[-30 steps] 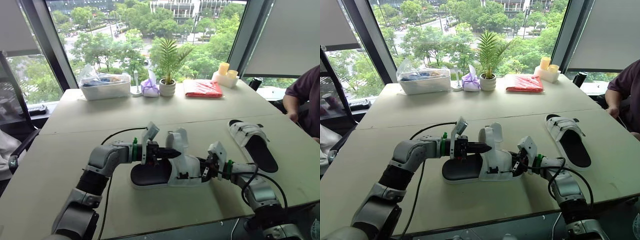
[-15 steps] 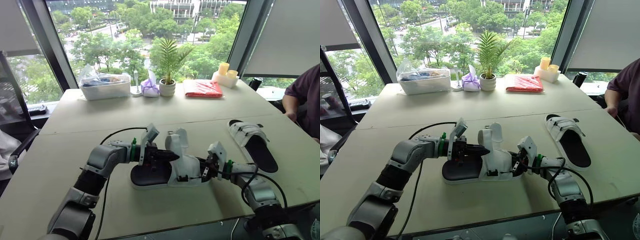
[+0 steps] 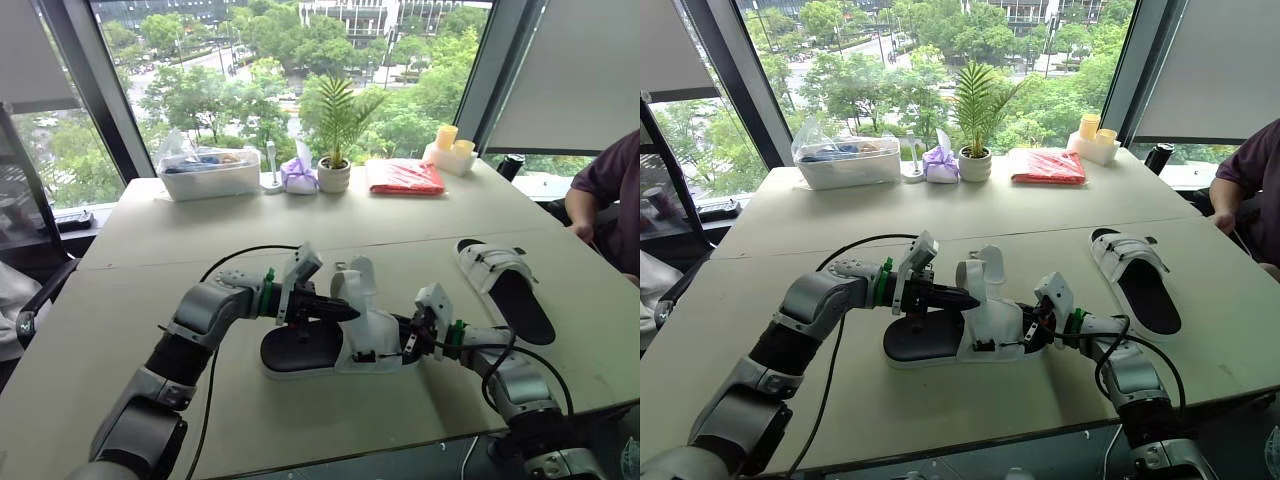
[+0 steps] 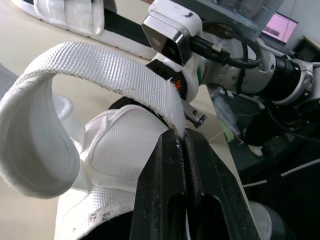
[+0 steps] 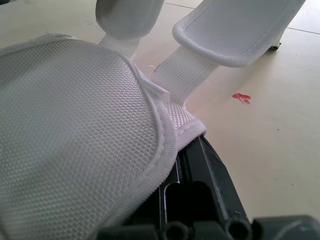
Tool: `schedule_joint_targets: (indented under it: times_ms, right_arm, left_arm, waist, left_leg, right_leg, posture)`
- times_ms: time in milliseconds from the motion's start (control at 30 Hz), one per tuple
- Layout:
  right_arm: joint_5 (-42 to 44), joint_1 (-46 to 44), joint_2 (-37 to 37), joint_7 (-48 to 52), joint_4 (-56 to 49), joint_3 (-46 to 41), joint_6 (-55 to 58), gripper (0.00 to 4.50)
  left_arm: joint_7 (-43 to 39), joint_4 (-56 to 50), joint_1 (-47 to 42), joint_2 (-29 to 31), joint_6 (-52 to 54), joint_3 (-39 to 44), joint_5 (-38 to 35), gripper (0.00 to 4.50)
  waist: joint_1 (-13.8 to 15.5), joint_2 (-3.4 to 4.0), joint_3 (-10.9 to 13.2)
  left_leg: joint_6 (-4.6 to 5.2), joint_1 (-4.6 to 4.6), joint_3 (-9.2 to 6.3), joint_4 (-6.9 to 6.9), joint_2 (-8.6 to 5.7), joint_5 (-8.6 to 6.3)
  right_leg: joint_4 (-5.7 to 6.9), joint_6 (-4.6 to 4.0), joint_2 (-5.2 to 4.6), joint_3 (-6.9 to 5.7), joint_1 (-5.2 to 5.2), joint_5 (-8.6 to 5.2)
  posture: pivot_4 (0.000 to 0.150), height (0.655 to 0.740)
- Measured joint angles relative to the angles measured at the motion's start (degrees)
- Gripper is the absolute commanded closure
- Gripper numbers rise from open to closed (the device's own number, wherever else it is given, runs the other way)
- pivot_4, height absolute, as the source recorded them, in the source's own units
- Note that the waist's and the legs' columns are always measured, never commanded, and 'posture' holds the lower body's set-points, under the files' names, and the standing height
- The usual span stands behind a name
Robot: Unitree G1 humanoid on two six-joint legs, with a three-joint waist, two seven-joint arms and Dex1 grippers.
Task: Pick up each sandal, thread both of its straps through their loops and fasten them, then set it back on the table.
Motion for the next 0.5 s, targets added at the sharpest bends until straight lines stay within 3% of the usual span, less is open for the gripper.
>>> schedule_joint_targets:
  times_ms: [500]
  right_arm:
    - [-0.25, 0.05, 0.34, -0.28, 0.00, -0.15, -0.04, 4.50]
  left_arm:
    - [-6.89, 0.93, -2.31, 1.07, -3.42, -2.22, 2.62, 4.45]
  waist:
    - [-0.01, -0.01, -0.01]
  left_leg:
    - [0.00, 0.00, 0.00, 0.00, 0.00, 0.00]
  right_leg:
    - [0.00, -0.03, 0.00, 0.00, -0.01, 0.02]
  posture:
    - [0.150, 0.7388]
